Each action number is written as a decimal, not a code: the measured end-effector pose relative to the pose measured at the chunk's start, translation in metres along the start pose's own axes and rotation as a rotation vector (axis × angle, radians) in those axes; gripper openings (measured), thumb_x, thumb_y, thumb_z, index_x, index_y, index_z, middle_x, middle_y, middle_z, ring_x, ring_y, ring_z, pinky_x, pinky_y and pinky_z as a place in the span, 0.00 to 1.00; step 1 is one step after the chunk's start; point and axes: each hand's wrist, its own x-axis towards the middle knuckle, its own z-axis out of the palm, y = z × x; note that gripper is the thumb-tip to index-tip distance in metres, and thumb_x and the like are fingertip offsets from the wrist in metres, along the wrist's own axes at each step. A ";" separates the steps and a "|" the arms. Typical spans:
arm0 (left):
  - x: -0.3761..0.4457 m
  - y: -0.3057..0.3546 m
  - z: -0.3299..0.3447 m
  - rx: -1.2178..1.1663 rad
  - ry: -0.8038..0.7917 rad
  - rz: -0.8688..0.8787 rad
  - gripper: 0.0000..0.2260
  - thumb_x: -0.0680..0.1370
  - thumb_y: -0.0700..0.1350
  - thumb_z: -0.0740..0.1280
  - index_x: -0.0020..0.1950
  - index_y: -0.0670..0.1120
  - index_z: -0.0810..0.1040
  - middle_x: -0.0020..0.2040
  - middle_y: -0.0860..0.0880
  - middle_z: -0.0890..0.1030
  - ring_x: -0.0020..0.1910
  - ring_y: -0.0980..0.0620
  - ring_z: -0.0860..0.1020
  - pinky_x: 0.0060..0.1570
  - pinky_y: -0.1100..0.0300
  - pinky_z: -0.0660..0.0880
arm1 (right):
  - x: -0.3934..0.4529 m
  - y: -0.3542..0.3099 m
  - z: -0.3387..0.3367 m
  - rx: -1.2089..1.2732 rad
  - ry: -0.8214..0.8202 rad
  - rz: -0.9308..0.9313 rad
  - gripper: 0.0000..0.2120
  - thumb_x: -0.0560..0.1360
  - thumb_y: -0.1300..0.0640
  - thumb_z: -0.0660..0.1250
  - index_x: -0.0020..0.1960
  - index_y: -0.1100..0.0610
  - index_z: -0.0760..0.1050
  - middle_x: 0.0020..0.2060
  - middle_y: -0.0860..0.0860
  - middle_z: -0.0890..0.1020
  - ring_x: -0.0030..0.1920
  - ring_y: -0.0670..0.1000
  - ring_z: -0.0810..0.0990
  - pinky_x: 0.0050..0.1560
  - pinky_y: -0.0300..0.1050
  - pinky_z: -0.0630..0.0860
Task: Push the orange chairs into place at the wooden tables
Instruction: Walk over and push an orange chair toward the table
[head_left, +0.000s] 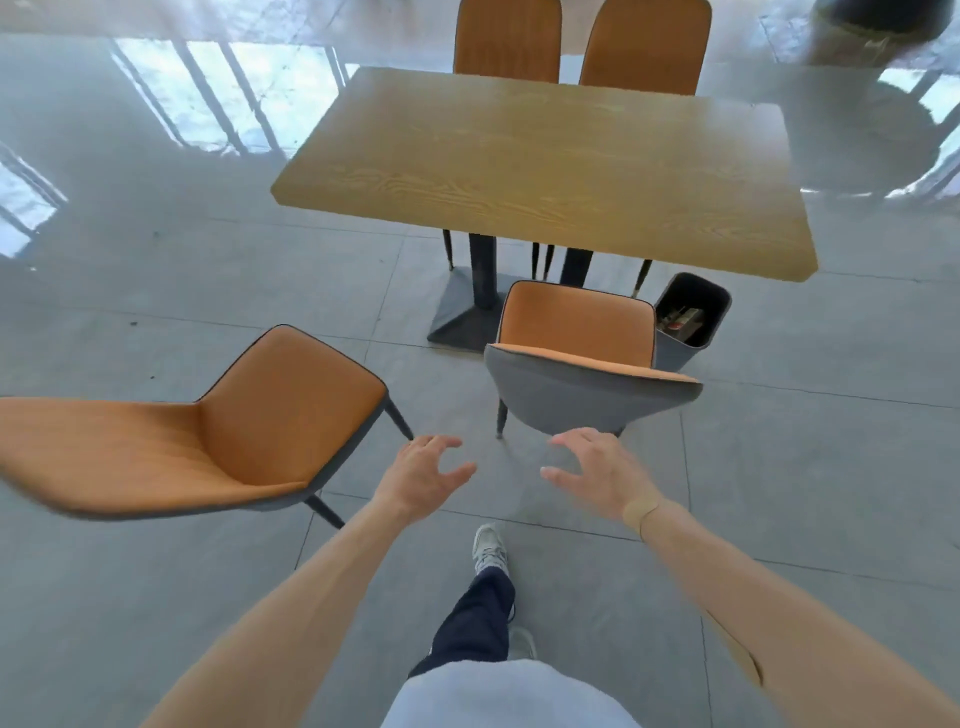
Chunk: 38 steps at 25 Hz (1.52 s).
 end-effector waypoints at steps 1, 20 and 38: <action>-0.020 -0.018 -0.003 -0.018 0.015 -0.043 0.23 0.76 0.62 0.65 0.69 0.54 0.72 0.71 0.50 0.70 0.71 0.49 0.65 0.69 0.49 0.64 | -0.004 -0.013 0.010 -0.020 -0.054 -0.034 0.24 0.76 0.40 0.63 0.69 0.48 0.70 0.70 0.49 0.71 0.71 0.53 0.66 0.69 0.55 0.66; -0.418 -0.379 -0.150 -0.166 0.496 -0.565 0.29 0.74 0.64 0.66 0.72 0.54 0.68 0.72 0.50 0.69 0.73 0.48 0.63 0.71 0.50 0.62 | -0.065 -0.500 0.250 -0.230 -0.394 -0.858 0.23 0.76 0.39 0.64 0.68 0.46 0.71 0.68 0.47 0.73 0.69 0.50 0.69 0.68 0.51 0.67; -0.289 -0.531 -0.351 -0.071 0.353 -0.371 0.28 0.75 0.64 0.66 0.72 0.53 0.69 0.72 0.49 0.69 0.72 0.48 0.65 0.71 0.47 0.62 | 0.085 -0.631 0.262 -0.049 -0.125 -0.644 0.23 0.75 0.38 0.65 0.67 0.44 0.71 0.67 0.44 0.73 0.65 0.49 0.71 0.62 0.50 0.70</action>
